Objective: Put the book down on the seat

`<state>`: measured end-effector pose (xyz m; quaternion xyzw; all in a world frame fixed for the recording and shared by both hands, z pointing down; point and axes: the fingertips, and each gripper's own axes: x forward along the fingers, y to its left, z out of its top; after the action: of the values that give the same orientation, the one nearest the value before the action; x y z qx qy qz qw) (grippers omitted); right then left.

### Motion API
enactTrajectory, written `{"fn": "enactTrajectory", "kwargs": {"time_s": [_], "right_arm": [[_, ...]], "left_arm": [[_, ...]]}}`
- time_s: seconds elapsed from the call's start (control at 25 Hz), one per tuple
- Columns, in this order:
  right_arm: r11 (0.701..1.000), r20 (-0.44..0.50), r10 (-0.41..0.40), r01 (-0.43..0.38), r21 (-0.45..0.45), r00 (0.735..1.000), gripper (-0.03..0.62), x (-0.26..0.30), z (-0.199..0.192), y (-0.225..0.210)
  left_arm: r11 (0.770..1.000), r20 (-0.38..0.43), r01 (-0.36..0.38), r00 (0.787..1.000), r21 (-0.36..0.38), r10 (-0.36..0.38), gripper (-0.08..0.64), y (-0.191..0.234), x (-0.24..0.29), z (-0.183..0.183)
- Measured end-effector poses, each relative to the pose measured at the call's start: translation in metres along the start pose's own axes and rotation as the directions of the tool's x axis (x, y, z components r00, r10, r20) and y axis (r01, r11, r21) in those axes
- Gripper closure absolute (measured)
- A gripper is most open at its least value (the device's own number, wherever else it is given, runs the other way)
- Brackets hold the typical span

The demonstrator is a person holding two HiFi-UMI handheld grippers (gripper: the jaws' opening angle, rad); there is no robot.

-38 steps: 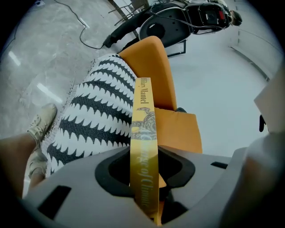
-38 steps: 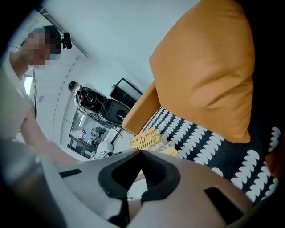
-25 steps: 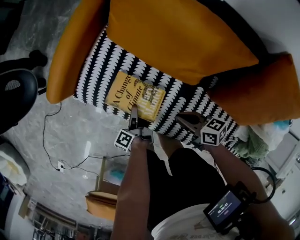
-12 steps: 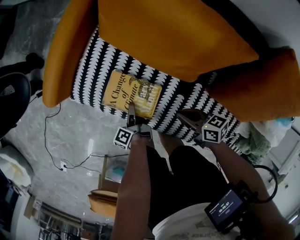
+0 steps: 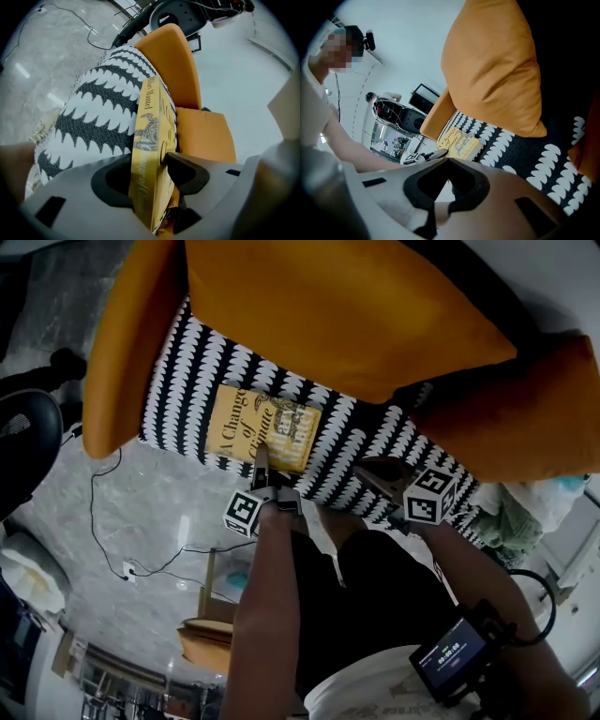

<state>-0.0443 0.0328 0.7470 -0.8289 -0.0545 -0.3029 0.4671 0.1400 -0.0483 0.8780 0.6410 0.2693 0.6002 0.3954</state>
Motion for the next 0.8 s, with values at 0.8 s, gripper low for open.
{"fn": "enactTrajectory", "kwargs": {"time_s": [0.8], "right_arm": [[0.862,-0.040,0.327,-0.280,0.423,0.944,0.578,0.003,0.005,-0.088]], "left_arm": [[0.719,0.093,-0.664,0.744,0.202,0.661,0.308,0.002,-0.030,-0.009]]}}
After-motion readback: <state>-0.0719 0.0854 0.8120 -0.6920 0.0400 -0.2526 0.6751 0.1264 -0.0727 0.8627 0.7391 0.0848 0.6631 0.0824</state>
